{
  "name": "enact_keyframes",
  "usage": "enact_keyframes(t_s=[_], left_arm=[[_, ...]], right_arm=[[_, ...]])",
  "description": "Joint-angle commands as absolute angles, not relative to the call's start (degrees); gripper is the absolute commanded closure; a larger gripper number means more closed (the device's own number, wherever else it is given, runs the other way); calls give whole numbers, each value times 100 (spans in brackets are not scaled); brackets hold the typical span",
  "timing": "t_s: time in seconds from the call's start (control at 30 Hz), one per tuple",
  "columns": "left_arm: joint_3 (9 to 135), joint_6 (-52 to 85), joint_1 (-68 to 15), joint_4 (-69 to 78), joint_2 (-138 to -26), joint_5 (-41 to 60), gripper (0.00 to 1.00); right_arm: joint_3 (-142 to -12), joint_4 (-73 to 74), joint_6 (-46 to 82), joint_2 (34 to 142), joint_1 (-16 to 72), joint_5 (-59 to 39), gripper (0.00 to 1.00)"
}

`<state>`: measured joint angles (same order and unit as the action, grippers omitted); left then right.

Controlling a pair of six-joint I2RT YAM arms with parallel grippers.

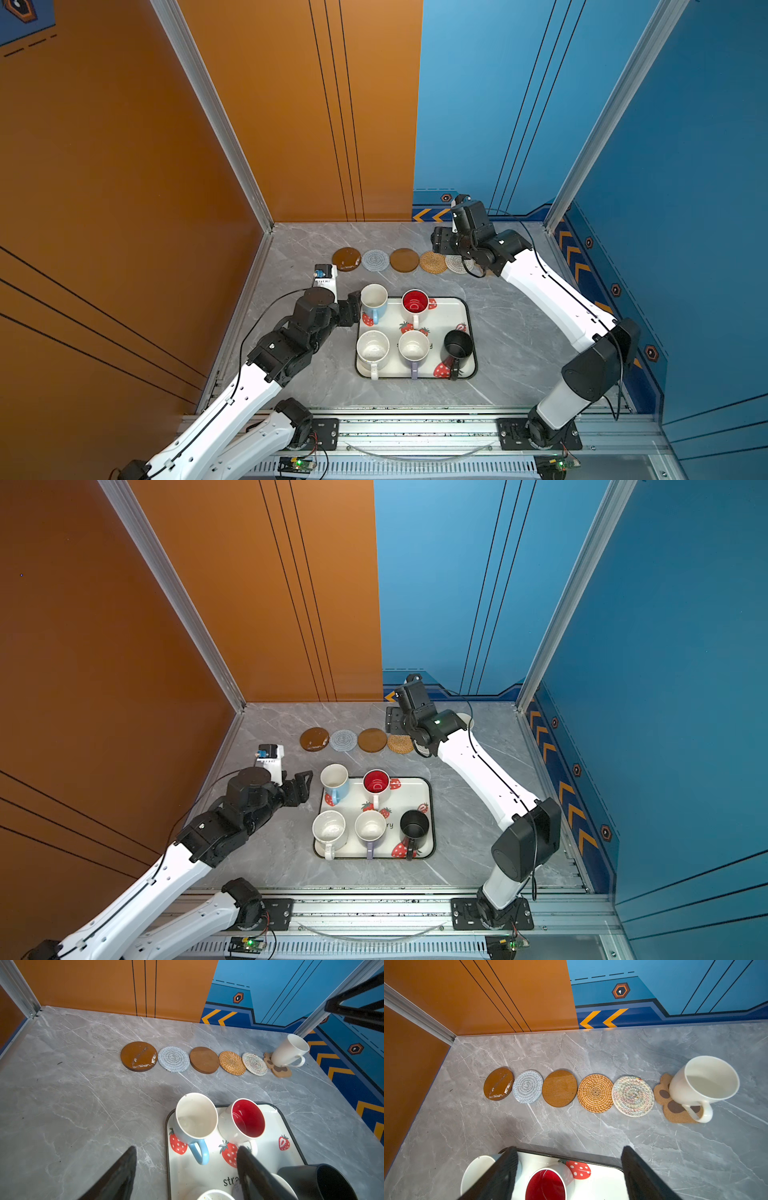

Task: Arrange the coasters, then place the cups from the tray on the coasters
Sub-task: 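Raise the right gripper off the mug while the left arm reaches toward the tray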

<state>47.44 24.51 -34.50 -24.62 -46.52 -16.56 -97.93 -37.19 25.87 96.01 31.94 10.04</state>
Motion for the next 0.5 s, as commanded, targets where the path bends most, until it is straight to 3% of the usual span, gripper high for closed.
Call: enact_keyframes(t_s=[0.0,0.47], left_arm=[[5106,2442,-3662,-2848,-4756,-1845,23],[5691,2570,-4564,-4368,-4604,-2458,22]], right_arm=[[-9702,-3621,2860,9736,3307,1061,23],[-9590,-3771,2962,9914,3699,1751,23]])
